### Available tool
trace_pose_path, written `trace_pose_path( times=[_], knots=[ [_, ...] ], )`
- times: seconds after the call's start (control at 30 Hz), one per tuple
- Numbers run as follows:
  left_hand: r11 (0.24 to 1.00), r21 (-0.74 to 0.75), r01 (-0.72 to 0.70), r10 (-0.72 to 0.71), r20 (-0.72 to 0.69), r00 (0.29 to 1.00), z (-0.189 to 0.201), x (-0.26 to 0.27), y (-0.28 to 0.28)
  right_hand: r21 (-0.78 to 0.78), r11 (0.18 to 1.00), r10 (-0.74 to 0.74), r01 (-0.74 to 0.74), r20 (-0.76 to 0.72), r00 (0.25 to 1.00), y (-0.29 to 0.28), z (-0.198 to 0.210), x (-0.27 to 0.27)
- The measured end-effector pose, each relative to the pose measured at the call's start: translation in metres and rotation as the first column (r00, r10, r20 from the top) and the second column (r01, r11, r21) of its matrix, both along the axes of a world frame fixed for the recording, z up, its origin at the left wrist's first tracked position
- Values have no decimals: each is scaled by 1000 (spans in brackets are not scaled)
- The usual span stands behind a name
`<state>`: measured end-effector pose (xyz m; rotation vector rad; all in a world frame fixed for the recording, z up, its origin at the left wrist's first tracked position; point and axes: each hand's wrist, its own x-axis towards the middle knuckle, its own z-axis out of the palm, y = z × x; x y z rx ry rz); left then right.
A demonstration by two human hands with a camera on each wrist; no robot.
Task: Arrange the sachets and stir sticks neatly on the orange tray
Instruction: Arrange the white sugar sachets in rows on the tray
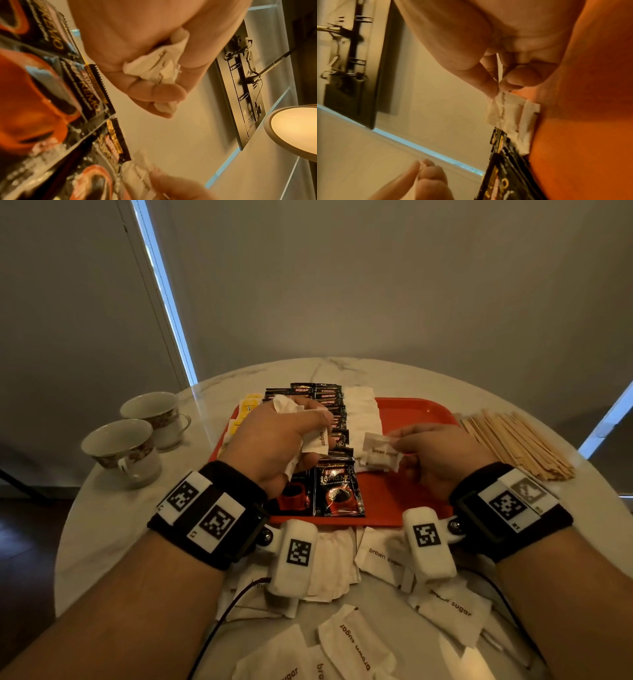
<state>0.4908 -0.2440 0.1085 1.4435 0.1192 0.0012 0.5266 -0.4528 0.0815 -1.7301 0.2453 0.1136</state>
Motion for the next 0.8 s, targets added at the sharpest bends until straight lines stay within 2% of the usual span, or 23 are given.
trace_pose_path(
  times=[0.1,0.27,0.63,0.8],
  knots=[
    [1000,-12,-1,1,-5,1000,2,0,3,-97,995,26,-35,-83,996,1,-1,0],
    [1000,-19,2,-2,1,1000,2,1,5,-173,981,71,-83,-79,994,3,-3,-1],
    [999,-49,-11,10,-17,1000,2,0,7,-120,993,15,2,139,990,10,-2,-5],
    [996,-90,-4,1,-31,1000,2,0,6,-75,996,61,-56,80,995,15,-4,-5]
  ],
)
